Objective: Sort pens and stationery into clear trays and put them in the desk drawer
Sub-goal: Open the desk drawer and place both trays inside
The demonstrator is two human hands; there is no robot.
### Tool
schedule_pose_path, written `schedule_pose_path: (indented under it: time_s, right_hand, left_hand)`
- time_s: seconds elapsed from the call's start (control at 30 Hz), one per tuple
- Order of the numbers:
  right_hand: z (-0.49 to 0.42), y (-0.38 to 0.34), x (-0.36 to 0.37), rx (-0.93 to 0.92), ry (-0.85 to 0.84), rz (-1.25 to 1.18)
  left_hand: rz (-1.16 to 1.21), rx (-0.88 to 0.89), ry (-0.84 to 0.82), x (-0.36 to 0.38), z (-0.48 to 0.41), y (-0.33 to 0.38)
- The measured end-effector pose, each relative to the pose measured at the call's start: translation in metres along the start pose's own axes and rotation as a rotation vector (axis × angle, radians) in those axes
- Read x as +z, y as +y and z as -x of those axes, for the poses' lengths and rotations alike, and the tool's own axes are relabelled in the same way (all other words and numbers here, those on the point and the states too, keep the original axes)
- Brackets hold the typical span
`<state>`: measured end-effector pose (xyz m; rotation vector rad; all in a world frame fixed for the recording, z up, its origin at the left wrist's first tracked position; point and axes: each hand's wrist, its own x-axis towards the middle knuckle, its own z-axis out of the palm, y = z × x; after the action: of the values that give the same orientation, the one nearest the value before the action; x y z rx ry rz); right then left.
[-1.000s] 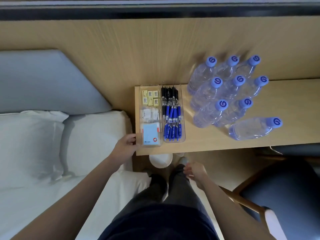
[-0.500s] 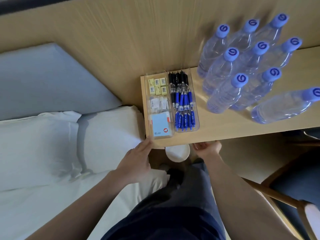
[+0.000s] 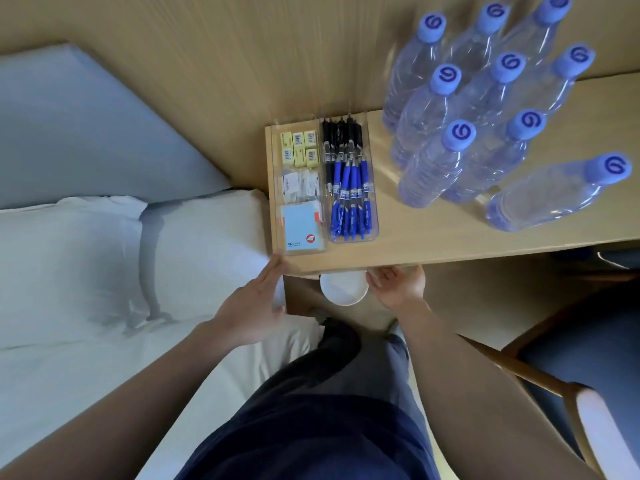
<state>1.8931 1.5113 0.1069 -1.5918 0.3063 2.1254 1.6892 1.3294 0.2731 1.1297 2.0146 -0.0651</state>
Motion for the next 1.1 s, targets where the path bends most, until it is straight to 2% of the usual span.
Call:
schedule_pose_path:
  time_s: [0.17,0.23,0.3,0.37,0.43,0.5,0.57,0.63,0.7,0.77,0.83,0.97,1.1]
  right_hand:
    - [0.014,0.007,-0.035,0.005,0.042,0.030]
    - [0.022,0.015,-0.057,0.014,0.080,0.190]
    - [0.033,0.025,-0.077,0.074,0.140,0.574]
    - [0.050,0.031,-0.089,0.076,0.133,1.163]
    - [0.076,0.026,-0.094,0.003,-0.063,1.714]
    - [0.109,0.014,-0.088,-0.006,-0.328,2.000]
    - [0.138,0.000,-0.080,-0.001,-0.474,2.076]
    - [0.158,-0.016,-0.073,-0.066,-0.520,2.096]
    - [0.166,-0.032,-0.064,-0.226,-0.502,2.097]
    - [0.166,-0.046,-0.056,-0.467,-0.498,2.140]
    - [0.157,-0.055,-0.052,-0.645,-0.523,2.306]
    - [0.140,-0.058,-0.067,-0.528,-0.441,2.657]
    - [0.135,-0.056,-0.077,-0.518,-0.442,2.656]
  left_hand:
    - [0.111,-0.015,0.055,0.022,-0.008,-0.002]
    - [0.148,-0.026,0.074,0.031,-0.008,-0.003]
    - [0.175,-0.040,0.096,0.039,-0.008,0.002]
    - [0.214,-0.098,0.117,0.045,-0.009,0.013]
    - [0.248,-0.139,0.169,0.051,-0.013,0.027]
    - [0.244,-0.180,0.217,0.059,-0.015,0.042]
    - [0.220,-0.223,0.244,0.070,-0.015,0.055]
    - [0.202,-0.251,0.253,0.078,-0.013,0.066]
    - [0.178,-0.259,0.273,0.084,-0.010,0.072]
    - [0.155,-0.257,0.284,0.085,-0.008,0.073]
    - [0.101,-0.268,0.273,0.083,-0.007,0.073]
    - [0.027,-0.308,0.239,0.082,-0.009,0.075]
    - [-0.028,-0.348,0.188,0.078,-0.010,0.080]
